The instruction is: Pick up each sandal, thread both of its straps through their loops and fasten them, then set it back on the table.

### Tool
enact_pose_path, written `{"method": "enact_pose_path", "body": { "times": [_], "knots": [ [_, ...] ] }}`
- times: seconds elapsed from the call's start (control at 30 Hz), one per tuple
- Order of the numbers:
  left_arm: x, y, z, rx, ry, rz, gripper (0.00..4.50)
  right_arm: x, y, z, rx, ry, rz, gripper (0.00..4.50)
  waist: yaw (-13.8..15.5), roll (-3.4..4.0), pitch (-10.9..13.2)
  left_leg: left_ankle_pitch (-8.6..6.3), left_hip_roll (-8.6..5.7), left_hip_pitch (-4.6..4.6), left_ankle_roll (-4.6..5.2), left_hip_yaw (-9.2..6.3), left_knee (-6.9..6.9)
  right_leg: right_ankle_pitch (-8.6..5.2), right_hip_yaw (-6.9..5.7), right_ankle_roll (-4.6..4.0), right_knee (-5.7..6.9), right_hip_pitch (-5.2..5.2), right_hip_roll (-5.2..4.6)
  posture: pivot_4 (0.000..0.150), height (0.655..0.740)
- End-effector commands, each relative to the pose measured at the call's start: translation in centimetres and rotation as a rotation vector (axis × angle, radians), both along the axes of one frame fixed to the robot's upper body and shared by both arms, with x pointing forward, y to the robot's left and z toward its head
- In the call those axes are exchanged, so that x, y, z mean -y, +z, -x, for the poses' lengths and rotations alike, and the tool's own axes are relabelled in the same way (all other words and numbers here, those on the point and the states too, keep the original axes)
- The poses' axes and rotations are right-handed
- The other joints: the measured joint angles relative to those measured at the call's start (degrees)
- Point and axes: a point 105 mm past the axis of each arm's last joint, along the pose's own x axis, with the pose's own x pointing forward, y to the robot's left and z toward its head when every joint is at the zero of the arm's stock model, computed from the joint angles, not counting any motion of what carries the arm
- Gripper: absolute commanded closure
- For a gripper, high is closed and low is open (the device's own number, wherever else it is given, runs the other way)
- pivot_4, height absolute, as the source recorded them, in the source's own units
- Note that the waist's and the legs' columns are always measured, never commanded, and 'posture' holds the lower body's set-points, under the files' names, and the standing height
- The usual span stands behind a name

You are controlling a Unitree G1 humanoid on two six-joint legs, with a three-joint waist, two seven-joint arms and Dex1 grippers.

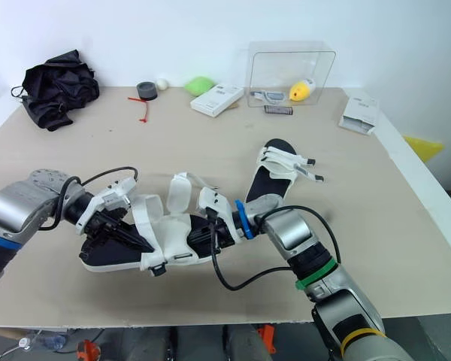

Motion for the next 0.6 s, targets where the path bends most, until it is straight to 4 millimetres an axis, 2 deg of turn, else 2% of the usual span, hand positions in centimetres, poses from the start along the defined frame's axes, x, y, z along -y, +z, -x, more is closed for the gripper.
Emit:
{"method": "enact_pose_path", "body": {
  "times": [0.03,0.23,0.37,0.53,0.6],
  "knots": [
    [0.5,-1.6,-0.2,0.082,-0.007,-0.050,4.46,0.3,-1.4,0.3,-0.037,-0.015,0.044,4.50,0.04,0.00,0.00,0.00,0.00,0.00,0.00,0.00,0.01,0.00,0.00,0.00,0.00,0.00,0.00,0.150,0.7400],
    [2.1,-0.8,0.4,0.131,-0.040,0.030,4.46,0.4,-1.3,0.3,-0.038,-0.019,0.048,4.50,0.26,0.07,-0.05,0.00,-0.09,0.00,0.00,0.01,0.15,0.06,0.12,0.10,0.00,0.11,-0.03,0.150,0.7400],
    [3.2,1.2,1.1,0.099,-0.052,0.110,4.46,0.4,-1.4,0.3,-0.040,-0.020,0.050,4.50,0.26,0.07,-0.04,0.01,-0.18,-0.02,0.00,0.04,0.24,0.11,0.30,0.24,0.00,0.14,-0.05,0.150,0.7400],
    [3.1,2.4,2.0,0.022,-0.070,0.141,4.46,0.3,-1.4,0.4,-0.045,-0.011,0.047,4.50,0.23,0.07,-0.04,0.01,-0.19,-0.04,0.00,0.07,0.23,0.11,0.36,0.27,0.00,0.09,-0.02,0.150,0.7400],
    [2.5,2.0,2.4,0.029,-0.108,0.103,4.46,0.4,-1.7,0.5,-0.028,-0.008,0.069,4.50,0.23,0.07,-0.04,0.01,-0.17,-0.04,0.00,0.06,0.21,0.10,0.36,0.26,0.00,0.07,0.01,0.150,0.7400]
  ]
}}
